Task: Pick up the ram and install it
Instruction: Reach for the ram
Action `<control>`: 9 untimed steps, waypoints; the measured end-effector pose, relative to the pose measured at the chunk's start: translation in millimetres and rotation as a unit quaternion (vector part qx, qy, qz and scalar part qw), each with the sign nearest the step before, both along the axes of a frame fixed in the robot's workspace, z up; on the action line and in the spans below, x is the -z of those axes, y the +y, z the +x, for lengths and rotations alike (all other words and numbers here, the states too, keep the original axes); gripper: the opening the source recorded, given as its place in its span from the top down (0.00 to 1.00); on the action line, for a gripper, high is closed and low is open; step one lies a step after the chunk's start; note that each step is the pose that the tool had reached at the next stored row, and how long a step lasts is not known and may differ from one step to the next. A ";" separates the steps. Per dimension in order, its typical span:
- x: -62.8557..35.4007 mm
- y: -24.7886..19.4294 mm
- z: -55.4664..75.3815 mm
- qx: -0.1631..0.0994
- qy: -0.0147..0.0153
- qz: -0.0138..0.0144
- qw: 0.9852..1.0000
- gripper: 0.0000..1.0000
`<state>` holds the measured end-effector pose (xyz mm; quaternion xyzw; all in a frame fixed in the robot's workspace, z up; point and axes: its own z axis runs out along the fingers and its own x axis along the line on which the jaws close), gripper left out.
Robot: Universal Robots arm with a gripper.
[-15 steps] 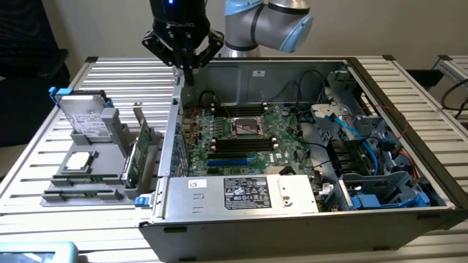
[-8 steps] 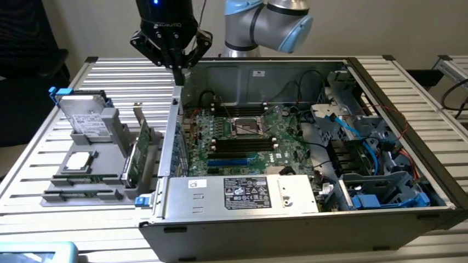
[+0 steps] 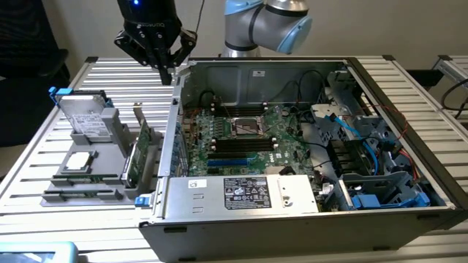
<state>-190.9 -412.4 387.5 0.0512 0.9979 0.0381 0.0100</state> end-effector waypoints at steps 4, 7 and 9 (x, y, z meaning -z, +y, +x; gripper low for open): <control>0.0 -0.8 -13.9 0.000 0.000 0.002 1.000 0.89; 0.1 -2.6 -25.3 0.000 0.000 0.002 1.000 0.89; 0.1 -4.8 -32.3 0.000 0.000 0.002 1.000 0.89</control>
